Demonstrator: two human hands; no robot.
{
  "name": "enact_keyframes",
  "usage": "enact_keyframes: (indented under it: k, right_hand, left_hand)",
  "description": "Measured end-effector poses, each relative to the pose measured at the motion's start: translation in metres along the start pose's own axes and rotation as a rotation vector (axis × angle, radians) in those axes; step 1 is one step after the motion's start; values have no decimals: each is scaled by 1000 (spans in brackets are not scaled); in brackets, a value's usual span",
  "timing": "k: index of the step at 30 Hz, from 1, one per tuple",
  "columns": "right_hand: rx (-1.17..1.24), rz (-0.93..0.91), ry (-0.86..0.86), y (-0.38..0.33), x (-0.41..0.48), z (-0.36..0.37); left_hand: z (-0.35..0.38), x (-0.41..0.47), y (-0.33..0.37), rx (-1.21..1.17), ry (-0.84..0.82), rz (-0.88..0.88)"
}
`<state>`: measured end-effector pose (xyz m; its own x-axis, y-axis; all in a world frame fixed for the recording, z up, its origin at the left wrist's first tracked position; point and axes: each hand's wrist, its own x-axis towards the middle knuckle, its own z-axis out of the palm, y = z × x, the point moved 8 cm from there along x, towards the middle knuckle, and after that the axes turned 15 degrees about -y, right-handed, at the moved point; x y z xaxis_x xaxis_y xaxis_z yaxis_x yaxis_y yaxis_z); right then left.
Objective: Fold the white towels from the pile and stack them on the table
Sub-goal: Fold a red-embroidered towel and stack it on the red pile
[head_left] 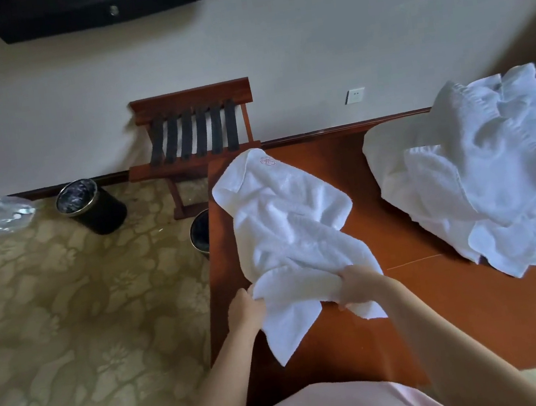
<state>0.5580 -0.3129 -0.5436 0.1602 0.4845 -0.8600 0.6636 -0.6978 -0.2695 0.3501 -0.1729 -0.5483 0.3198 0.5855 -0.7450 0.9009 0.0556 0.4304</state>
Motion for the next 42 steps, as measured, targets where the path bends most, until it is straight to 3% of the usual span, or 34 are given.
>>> enact_keyframes:
  k: [3, 7, 9, 11, 13, 15, 17, 20, 24, 28, 33, 42]
  right_hand:
    - [223, -87, -51, -8, -10, -4]
    - [710, -389, -137, -29, -31, -26]
    - [577, -320, -158, -33, -34, -31]
    - [190, -138, -91, -31, -28, -31]
    - [-1, -54, -9, -31, -17, -29]
    - [112, -94, -36, -34, -4, -22]
    - [341, -181, -100, -40, 7, -20]
    - [382, -231, 32, -41, 20, -39]
    - [285, -176, 90, -32, 44, -45]
    - [194, -89, 382, -22, 54, -73]
    - [5, -147, 579, -40, 80, -135]
    - [-278, 17, 551, -62, 133, -233]
  left_hand:
    - [-13, 8, 20, -407, 30, 14]
    - [-44, 20, 56, -650, 70, 104]
    - [-68, 23, 82, -681, 71, 247]
    - [-97, 25, 109, -535, 99, 413]
    - [-115, 31, 128, -238, 116, 509]
    - [-112, 43, 131, 20, 55, 527]
    - [-84, 53, 118, 229, -139, 482]
    - [-32, 61, 84, 462, -384, 361]
    - [-20, 83, 73, 551, -318, 271]
    - [-34, 113, 92, 672, -206, 280]
    - [-65, 157, 120, 632, -155, 302]
    - [-116, 213, 188, 639, -89, 326]
